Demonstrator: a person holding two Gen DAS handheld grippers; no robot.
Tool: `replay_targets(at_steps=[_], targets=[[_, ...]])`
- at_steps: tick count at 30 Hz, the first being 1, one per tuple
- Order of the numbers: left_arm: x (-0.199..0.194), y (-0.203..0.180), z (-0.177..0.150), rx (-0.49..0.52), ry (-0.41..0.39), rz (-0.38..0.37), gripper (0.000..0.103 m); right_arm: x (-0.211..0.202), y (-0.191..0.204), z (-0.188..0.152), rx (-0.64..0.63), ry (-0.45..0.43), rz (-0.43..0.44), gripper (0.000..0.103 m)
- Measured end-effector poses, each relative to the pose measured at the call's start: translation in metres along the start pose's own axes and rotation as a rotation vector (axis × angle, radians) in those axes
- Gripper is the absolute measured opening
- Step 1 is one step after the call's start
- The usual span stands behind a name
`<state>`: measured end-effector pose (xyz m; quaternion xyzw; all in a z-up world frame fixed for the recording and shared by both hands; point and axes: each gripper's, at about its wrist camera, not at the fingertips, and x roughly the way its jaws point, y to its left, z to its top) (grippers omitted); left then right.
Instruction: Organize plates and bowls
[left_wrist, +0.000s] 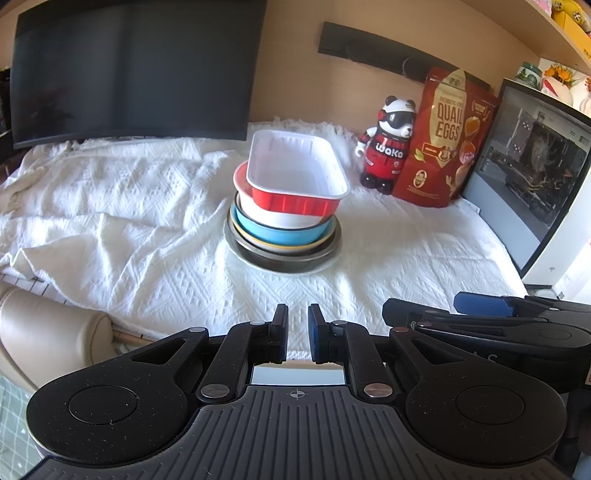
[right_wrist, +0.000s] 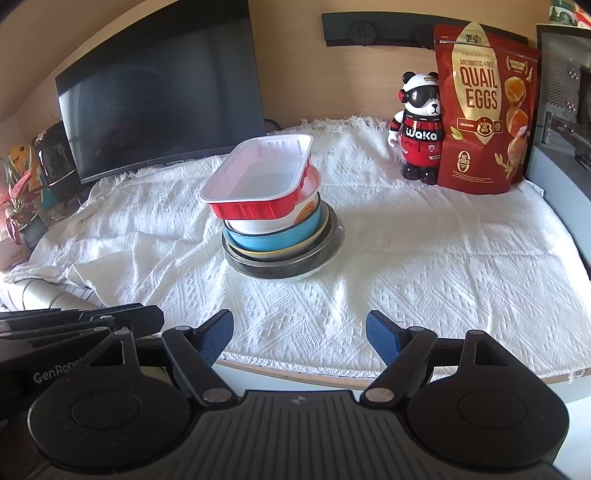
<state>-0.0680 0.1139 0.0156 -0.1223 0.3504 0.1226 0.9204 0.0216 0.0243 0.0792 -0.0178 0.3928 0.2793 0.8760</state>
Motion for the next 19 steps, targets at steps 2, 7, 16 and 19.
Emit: replay_targets(at_steps=[2,7,16,19], targets=[[0.0,0.0,0.0,0.002,0.001,-0.001,0.013,0.0,-0.001,0.0,0.003,-0.001,0.0,0.08],[0.0,0.0,0.0,0.002,0.0,-0.001,0.013,-0.001,0.001,0.0,-0.001,-0.003,0.0,0.08],[0.002,0.008,0.002,0.003,-0.009,0.007,0.014,0.003,0.004,0.002,-0.01,0.002,0.015,0.08],[0.007,0.021,0.005,-0.022,0.006,0.033,0.014,0.008,0.009,0.007,-0.023,-0.004,0.03,0.08]])
